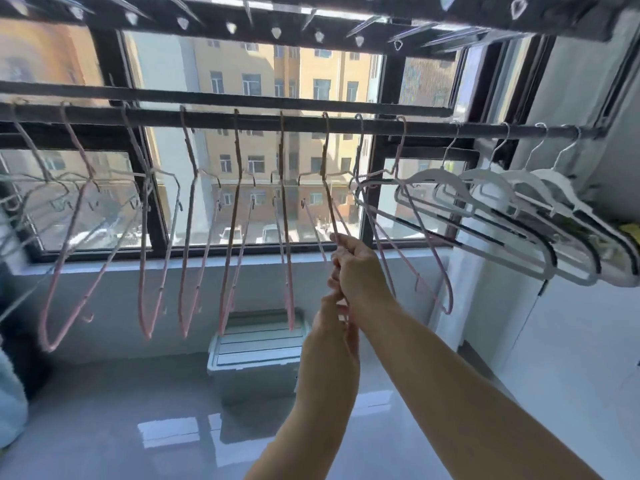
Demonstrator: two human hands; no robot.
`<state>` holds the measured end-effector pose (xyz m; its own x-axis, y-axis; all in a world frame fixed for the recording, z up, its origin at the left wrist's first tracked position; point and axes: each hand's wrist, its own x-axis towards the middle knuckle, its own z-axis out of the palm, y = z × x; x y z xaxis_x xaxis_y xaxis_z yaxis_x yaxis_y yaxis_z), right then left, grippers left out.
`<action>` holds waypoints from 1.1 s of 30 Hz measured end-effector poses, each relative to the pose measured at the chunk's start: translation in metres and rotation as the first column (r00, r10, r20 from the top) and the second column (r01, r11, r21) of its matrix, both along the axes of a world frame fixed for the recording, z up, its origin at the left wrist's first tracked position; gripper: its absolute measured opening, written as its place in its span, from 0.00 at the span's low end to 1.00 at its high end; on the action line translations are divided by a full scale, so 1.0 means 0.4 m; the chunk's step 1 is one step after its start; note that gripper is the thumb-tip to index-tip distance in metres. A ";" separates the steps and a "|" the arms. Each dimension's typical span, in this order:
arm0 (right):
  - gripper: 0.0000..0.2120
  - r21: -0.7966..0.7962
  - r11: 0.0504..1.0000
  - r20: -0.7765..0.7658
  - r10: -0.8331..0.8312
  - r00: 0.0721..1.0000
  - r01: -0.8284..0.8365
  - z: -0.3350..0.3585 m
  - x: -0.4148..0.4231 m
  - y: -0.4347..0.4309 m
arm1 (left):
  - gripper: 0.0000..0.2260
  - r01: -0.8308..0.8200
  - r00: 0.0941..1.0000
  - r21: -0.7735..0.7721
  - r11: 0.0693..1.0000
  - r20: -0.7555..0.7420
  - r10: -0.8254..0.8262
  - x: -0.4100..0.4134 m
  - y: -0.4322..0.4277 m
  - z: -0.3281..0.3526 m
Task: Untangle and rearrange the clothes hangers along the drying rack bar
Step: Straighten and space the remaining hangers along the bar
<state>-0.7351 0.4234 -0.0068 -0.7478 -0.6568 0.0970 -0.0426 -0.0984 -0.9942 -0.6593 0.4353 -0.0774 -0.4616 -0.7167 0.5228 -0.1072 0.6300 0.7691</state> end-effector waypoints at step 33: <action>0.14 0.001 0.988 -0.015 0.155 0.988 -0.155 0.005 -0.138 0.104 | 0.16 -0.058 0.998 -0.184 0.981 -0.003 0.058 -0.102 0.086 0.006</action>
<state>-0.7902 0.4651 -0.0049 -0.6357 -0.7645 0.1070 -0.0415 -0.1046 -0.9936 -0.7003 0.4696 -0.0749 -0.4232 -0.6340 0.6473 -0.1491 0.7534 0.6404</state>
